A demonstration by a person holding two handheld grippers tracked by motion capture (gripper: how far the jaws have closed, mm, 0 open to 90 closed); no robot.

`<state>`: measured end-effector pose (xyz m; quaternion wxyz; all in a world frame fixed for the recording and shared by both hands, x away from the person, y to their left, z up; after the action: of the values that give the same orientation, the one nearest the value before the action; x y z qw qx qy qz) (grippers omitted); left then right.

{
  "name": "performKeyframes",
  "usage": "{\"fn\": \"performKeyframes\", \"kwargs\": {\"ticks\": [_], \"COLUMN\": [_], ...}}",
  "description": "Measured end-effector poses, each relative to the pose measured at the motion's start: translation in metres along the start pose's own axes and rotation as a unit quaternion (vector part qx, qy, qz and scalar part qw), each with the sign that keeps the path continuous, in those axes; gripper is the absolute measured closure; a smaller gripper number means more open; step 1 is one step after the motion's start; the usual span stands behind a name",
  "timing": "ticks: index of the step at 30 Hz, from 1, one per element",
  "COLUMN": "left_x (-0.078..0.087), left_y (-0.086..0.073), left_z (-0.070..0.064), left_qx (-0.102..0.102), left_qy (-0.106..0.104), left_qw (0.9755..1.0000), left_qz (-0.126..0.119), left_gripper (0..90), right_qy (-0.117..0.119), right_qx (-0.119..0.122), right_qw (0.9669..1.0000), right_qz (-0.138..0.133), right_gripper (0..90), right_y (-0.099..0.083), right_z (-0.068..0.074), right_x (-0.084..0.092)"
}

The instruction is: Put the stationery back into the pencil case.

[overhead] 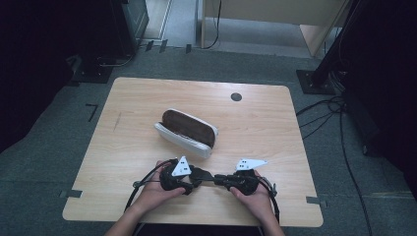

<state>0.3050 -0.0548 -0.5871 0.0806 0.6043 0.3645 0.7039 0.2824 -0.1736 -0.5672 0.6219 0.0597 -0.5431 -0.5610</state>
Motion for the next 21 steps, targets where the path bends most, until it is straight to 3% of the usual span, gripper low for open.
{"fn": "performKeyframes", "kwargs": {"ticks": [8,15,21], "left_x": [0.001,0.0021,0.0027], "left_y": [-0.0001,-0.0009,-0.0007], "left_z": [-0.0014,-0.0006,-0.0037], "left_qx": [-0.014,-0.013,-0.028], "left_qy": [0.002,-0.009,-0.014], "left_qw": [0.9999,0.9999,0.9995], "left_qz": [-0.003,-0.005,-0.008], "left_gripper": [38.6,45.4,46.0], "right_qy": [0.01,-0.006,-0.012], "right_qx": [-0.001,0.028,0.069], "right_qw": [0.9998,0.9994,0.9975], "right_qz": [-0.016,-0.017,0.009], "right_gripper": [82.1,79.6,71.7], "right_y": [0.0056,0.005,-0.0009], "right_z": [0.0026,0.0009,0.0048], "right_x": [0.0018,0.0013,-0.0072]}}
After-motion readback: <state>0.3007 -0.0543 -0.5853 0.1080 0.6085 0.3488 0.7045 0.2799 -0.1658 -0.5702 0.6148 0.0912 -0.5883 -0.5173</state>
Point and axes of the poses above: each handheld gripper's, and its own axes: x roughly backward along the jaws, y roughly out of its top, z roughly to its left, the point moved 10 cm from there along -x, roughly forward along the jaws, and after that the axes turned 9 degrees about z, right-handed, at the moved point
